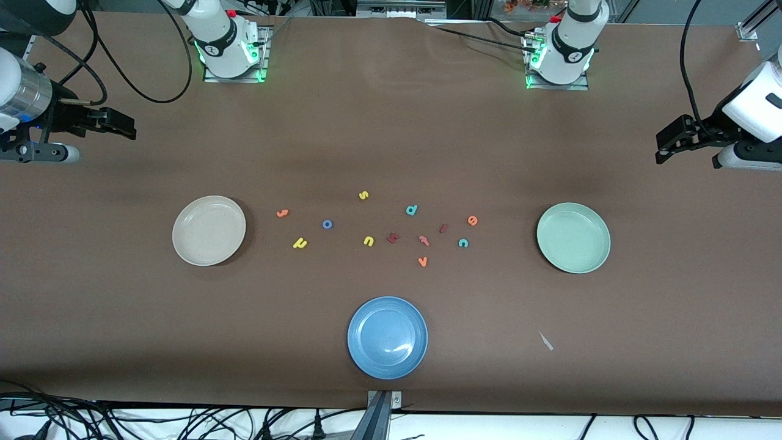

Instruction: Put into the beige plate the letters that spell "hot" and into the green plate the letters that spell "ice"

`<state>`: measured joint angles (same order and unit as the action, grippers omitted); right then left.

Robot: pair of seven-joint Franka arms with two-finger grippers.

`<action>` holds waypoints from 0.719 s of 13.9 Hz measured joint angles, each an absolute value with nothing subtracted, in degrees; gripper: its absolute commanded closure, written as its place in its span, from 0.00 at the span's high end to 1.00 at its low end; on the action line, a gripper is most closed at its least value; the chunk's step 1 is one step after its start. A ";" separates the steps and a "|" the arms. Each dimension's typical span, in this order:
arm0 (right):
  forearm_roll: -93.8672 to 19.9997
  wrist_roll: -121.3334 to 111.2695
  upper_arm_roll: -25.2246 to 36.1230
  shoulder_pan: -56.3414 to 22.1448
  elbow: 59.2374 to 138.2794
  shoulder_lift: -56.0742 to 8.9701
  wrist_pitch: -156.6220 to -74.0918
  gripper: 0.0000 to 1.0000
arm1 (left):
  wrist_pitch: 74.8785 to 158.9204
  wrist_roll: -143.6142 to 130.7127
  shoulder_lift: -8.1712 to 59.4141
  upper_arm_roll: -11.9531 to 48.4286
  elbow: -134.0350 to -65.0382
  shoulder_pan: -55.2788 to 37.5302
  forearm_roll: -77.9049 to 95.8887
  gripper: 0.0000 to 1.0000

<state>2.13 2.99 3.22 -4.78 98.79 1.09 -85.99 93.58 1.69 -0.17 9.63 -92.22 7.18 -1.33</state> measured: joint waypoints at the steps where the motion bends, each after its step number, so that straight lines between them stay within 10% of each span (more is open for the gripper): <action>1: 2.13 2.99 3.22 -4.78 98.79 1.08 -85.99 1.00 | 93.54 1.69 -0.17 9.63 -92.22 7.21 -1.33 1.00; 10: 2.13 2.99 3.22 -4.78 98.79 0.96 -85.43 1.00 | 93.40 1.69 -0.17 9.63 -92.22 7.29 -1.33 1.00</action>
<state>2.13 2.99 3.22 -4.78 98.79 0.96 -85.43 93.40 1.69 -0.17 9.63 -92.22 7.29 -1.33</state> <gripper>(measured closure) 0.000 0.000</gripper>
